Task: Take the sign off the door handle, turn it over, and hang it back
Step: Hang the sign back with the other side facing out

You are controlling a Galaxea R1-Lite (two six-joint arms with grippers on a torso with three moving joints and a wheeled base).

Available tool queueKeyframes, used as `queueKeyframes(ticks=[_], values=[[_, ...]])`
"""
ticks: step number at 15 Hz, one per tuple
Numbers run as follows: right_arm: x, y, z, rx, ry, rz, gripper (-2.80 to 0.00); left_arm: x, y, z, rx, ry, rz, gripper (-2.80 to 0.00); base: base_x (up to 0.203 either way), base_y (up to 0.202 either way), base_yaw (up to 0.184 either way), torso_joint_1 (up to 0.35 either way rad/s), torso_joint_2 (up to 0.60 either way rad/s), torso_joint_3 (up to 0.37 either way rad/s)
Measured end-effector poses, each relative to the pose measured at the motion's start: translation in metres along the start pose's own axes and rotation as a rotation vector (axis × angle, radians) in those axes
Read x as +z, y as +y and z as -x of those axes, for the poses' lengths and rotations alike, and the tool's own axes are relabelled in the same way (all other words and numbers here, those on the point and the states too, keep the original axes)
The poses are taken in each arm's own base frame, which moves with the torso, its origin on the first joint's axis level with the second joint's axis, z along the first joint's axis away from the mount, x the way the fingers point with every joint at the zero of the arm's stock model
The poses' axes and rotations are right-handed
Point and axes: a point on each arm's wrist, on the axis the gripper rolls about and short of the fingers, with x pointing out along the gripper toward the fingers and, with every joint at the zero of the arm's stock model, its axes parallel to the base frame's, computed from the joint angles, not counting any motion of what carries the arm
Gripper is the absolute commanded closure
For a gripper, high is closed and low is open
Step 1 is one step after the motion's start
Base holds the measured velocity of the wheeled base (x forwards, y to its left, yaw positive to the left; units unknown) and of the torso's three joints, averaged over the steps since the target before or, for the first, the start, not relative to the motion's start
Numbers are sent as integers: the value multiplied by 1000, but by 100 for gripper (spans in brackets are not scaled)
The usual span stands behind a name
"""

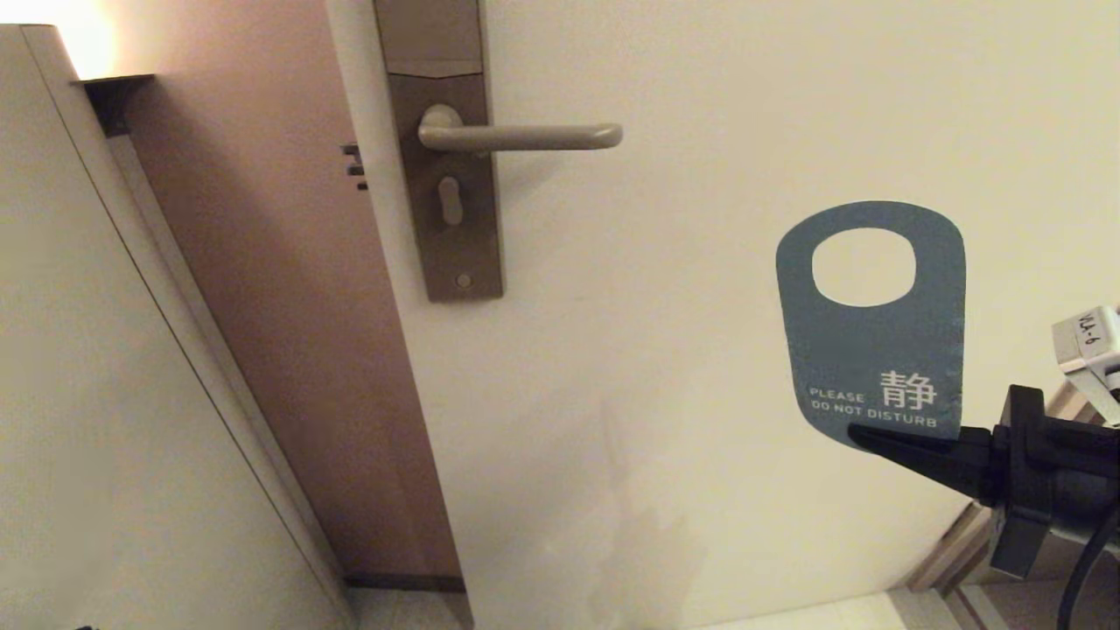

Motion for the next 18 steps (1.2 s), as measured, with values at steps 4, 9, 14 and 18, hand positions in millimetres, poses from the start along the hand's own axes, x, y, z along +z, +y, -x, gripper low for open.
queueKeyframes(ticks=[4, 9, 14, 18], values=[[0, 0, 0, 0, 0, -5, 0, -20, -3, 16, 34, -45, -24, 0, 0, 0, 0, 0, 0, 0], [3, -1, 0, -1, -7, 0, 0, -35, -7, 24, 9, -178, -12, 0, 0, 0, 0, 0, 0, 0], [1, -1, -1, 0, -1, -3, 0, -38, -7, 24, 7, -191, 38, 0, 0, 0, 0, 0, 0, 0], [-3, 1, 1, 1, 7, -7, 0, -38, -7, 25, 14, -193, 79, 0, 0, 0, 0, 0, 0, 0]])
